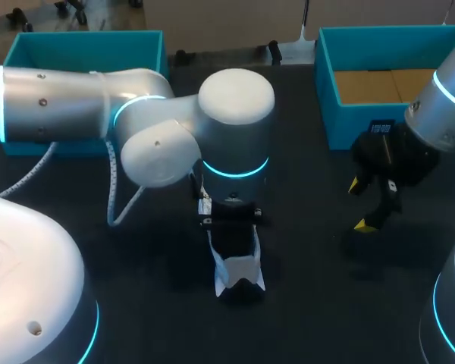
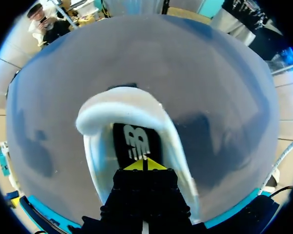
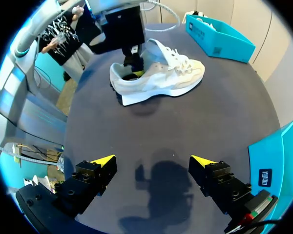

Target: Take the shoe out of the shoebox, open the shoe tongue, remove and reinsert the insole, then place the shoe into the shoebox

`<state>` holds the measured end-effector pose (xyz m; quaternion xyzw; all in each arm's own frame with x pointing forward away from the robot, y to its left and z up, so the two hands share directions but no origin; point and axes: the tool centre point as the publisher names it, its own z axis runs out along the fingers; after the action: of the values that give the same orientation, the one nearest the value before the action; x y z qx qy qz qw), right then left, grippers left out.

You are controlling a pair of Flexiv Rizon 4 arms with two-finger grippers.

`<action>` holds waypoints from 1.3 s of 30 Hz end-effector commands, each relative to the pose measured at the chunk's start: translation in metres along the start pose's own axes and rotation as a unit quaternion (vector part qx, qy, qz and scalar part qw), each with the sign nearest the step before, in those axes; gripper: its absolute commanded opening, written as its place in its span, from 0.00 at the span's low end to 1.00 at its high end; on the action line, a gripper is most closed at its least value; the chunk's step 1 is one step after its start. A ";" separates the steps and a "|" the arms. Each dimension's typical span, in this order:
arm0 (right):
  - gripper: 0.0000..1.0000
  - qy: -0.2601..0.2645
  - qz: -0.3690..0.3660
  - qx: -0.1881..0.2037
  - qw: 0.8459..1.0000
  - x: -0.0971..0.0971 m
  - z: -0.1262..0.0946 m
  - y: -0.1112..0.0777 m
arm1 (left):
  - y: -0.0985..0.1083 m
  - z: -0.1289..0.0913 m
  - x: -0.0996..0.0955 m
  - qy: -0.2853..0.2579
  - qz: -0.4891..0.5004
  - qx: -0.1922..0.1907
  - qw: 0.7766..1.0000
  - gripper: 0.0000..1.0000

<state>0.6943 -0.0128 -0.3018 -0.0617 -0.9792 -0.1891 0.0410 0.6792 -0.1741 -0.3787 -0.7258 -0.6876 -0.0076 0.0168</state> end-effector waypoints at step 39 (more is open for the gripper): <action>1.00 -0.001 0.001 0.002 1.000 0.001 0.000 0.000 | -0.010 -0.001 -0.010 -0.034 -0.026 0.011 0.999 0.00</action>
<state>0.6943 -0.0128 -0.3018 -0.0618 -0.9792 -0.1891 0.0410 0.6662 -0.1836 -0.3721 -0.7058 -0.7082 0.0159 -0.0050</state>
